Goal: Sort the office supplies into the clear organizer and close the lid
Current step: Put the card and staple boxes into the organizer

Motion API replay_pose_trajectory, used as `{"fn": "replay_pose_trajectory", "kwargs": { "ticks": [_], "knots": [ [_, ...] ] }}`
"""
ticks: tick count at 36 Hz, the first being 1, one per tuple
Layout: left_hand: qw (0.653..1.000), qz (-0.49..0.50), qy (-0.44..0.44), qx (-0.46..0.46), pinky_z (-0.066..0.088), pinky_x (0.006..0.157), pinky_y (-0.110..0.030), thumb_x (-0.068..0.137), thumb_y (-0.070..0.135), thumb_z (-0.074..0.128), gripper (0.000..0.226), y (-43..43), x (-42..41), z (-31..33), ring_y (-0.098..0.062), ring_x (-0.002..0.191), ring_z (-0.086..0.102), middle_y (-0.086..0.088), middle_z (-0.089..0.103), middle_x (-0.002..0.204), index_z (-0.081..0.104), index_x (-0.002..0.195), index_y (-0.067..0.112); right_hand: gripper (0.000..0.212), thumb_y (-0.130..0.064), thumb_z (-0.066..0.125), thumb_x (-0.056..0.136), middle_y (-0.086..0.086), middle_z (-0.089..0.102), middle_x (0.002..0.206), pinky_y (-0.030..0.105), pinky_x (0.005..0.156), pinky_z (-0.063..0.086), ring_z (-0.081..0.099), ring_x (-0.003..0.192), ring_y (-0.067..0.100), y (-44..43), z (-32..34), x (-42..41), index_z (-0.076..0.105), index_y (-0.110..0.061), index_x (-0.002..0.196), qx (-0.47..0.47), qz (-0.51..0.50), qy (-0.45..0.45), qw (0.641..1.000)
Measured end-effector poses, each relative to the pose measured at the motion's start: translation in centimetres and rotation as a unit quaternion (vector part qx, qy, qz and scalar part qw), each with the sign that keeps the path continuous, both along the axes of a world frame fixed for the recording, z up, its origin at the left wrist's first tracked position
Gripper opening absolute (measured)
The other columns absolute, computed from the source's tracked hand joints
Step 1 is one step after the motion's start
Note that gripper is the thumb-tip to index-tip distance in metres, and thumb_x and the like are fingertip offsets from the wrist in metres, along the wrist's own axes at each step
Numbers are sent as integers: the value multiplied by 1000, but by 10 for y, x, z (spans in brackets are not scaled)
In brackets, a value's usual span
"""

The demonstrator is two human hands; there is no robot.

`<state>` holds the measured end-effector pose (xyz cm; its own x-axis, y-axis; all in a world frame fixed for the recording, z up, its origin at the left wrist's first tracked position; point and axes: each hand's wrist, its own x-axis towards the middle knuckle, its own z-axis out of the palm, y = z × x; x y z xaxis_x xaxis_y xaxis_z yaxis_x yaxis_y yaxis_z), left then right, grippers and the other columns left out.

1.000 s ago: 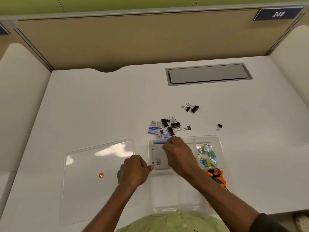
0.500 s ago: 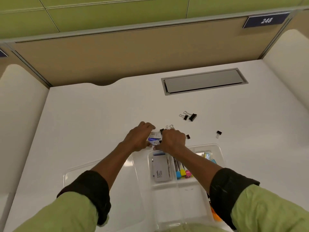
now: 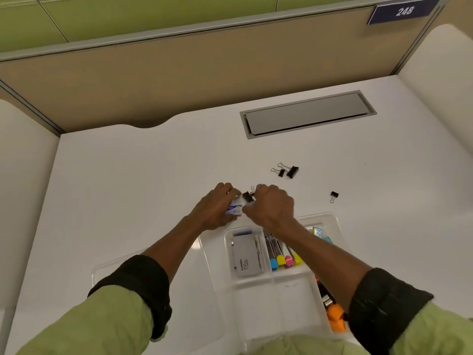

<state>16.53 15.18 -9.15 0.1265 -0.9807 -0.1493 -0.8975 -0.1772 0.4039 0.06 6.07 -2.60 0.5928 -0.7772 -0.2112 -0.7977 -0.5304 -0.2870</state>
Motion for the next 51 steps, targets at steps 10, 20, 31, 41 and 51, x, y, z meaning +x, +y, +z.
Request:
{"fn": "replay_pose_trajectory", "kwargs": {
  "ticks": [10, 20, 31, 41, 51],
  "knots": [
    [985, 133, 92, -53, 51, 92, -34, 76, 33, 89, 65, 16, 6, 4, -19, 113, 49, 0, 54, 121, 61, 134, 23, 28, -53, 77, 77, -16, 66, 78, 13, 61, 52, 63, 68, -2, 65, 46, -99, 66, -30, 90, 160, 13, -99, 982],
    [909, 309, 235, -151, 63, 75, -25, 68, 24, 97, 62, 78, -34, 55, -11, 98, 65, 4, 64, 112, 68, 123, 28, 43, -54, 62, 89, -7, 54, 116, 20, 87, 54, 61, 101, 11, 133, 6, -130, 60, -28, 123, 140, 162, -50, 975],
    [833, 417, 337, -136, 60, 70, -23, 68, 23, 98, 55, 179, -104, 67, -11, 93, 70, 5, 75, 105, 72, 115, 34, 48, -37, 97, 61, -1, 71, 76, 20, 43, 51, 67, 52, 13, 165, -8, -129, 71, -22, 98, 26, 162, 5, 986],
    [866, 399, 276, -121, 59, 68, -10, 70, 25, 96, 62, 204, -126, 72, -9, 96, 68, 6, 67, 111, 66, 124, 30, 55, -8, 95, 42, 14, 71, 98, 27, 49, 56, 70, 78, 23, 180, -31, -144, 73, -11, 93, 7, 266, 81, 961],
    [930, 274, 221, -108, 58, 81, -13, 73, 36, 92, 62, 207, -138, 71, -7, 111, 60, 18, 56, 119, 60, 126, 37, 27, -8, 63, 93, 1, 70, 112, 23, 89, 54, 66, 97, 13, 175, -14, -140, 70, -20, 117, 98, 129, -68, 984]
  ]
}}
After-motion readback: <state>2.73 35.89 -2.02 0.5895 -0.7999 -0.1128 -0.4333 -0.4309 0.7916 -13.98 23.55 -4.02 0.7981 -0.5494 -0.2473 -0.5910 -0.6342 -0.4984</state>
